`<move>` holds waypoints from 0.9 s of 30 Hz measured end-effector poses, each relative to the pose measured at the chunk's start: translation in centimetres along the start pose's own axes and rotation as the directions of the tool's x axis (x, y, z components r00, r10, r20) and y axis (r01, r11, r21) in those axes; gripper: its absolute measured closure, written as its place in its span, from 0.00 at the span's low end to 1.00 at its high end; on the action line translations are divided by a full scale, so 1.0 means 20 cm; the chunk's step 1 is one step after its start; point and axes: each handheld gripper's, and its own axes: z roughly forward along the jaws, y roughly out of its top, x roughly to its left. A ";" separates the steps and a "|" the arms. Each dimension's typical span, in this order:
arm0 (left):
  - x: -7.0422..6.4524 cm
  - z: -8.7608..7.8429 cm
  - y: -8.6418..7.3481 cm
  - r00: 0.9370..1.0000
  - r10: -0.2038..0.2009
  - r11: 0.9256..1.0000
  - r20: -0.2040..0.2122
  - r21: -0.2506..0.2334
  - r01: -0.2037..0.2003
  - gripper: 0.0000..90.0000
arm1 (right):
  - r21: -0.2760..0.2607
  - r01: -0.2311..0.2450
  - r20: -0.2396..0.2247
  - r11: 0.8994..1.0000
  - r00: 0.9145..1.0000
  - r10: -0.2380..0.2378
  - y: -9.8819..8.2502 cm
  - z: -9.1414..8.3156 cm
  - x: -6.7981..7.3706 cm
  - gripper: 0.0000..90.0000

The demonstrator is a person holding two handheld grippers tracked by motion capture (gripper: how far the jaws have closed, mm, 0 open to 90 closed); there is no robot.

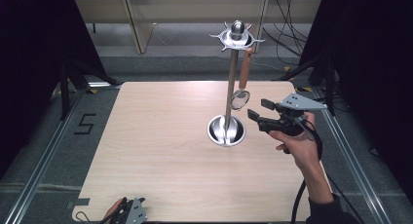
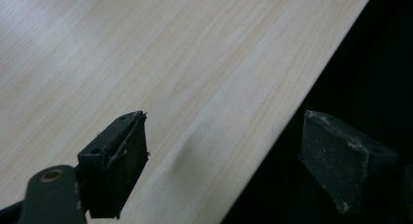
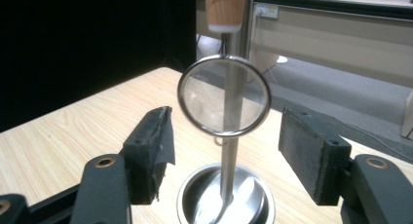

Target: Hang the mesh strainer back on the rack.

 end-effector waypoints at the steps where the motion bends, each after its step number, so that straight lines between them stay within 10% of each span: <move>1: 0.00 0.00 0.00 1.000 -0.001 1.000 -0.006 -0.001 0.001 0.19 | 0.000 0.009 -0.001 1.000 1.000 -0.009 -0.01 0.00 -0.01 0.41; 27: 0.00 -0.01 0.00 1.000 0.000 1.000 0.003 0.003 0.000 0.19 | 0.141 0.046 -0.024 0.989 0.999 -0.043 -0.22 0.02 0.06 0.39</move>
